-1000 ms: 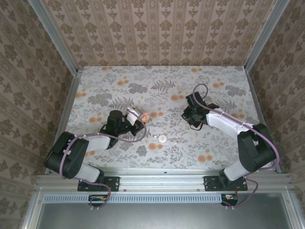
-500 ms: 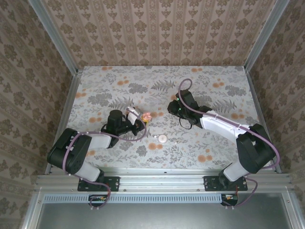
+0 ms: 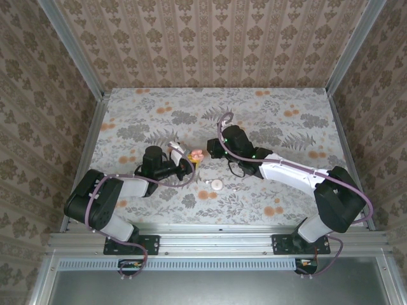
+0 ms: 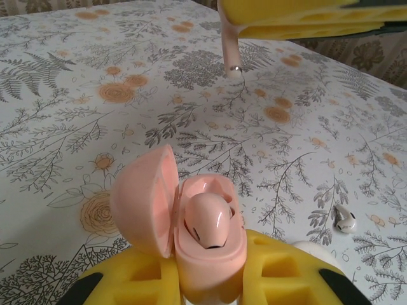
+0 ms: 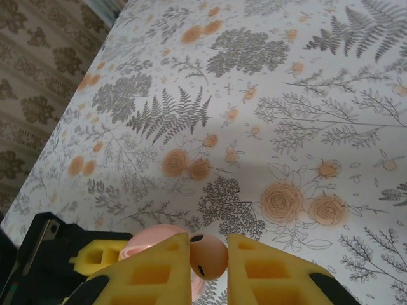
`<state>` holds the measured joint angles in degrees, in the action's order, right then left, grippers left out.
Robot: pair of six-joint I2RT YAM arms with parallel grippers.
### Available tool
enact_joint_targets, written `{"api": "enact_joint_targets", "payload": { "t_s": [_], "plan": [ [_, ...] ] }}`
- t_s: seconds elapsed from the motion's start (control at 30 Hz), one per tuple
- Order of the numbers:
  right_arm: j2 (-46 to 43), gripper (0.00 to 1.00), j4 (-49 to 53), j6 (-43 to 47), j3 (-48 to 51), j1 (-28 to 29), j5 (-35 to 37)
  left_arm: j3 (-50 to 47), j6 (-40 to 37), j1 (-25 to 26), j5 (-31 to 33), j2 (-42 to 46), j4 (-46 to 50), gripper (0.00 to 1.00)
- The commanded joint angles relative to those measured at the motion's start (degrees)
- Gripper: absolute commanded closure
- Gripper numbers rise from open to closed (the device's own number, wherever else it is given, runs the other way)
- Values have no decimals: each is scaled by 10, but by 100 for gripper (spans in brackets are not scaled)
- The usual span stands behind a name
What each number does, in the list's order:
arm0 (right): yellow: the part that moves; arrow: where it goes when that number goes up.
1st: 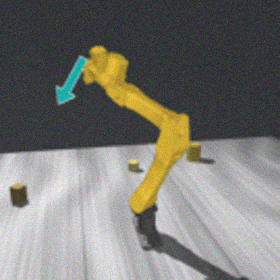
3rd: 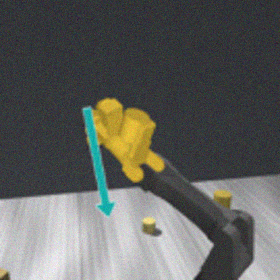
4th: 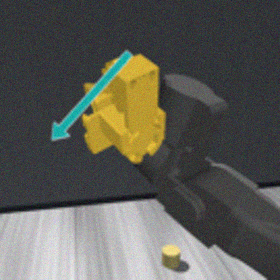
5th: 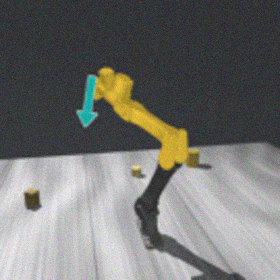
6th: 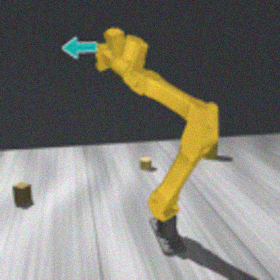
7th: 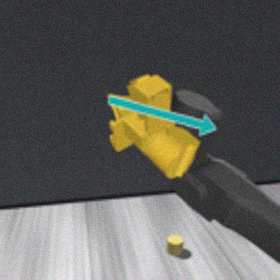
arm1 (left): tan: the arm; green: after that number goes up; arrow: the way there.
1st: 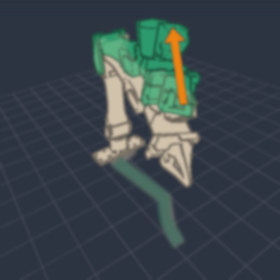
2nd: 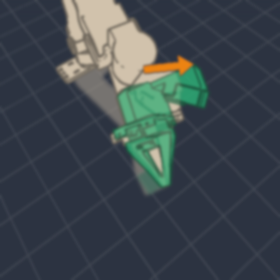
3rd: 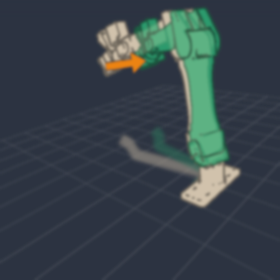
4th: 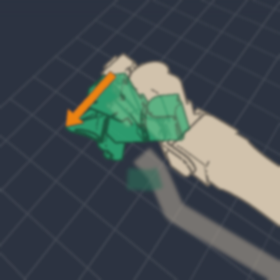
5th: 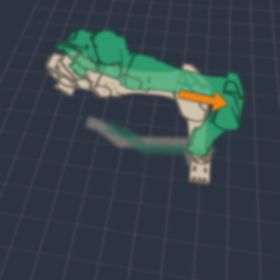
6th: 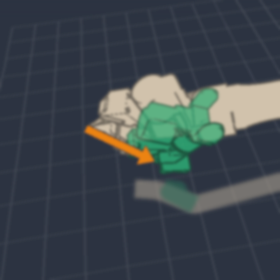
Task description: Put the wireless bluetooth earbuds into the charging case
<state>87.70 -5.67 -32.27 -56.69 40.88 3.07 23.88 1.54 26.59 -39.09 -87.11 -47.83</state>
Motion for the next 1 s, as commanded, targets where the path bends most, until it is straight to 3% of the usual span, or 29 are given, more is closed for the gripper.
{"api": "enact_joint_targets", "payload": {
  "t_s": [0.0,0.3,0.97],
  "plan": [
    [-11,83,-23,60,-9,11,22,5,12,-2,-23,21,-22,88],
    [-21,83,-58,162,8,28,33,8,19,-1,-26,33,-24,88],
    [-10,82,-80,225,12,52,45,2,36,-18,-27,47,-41,88]
  ]
}}
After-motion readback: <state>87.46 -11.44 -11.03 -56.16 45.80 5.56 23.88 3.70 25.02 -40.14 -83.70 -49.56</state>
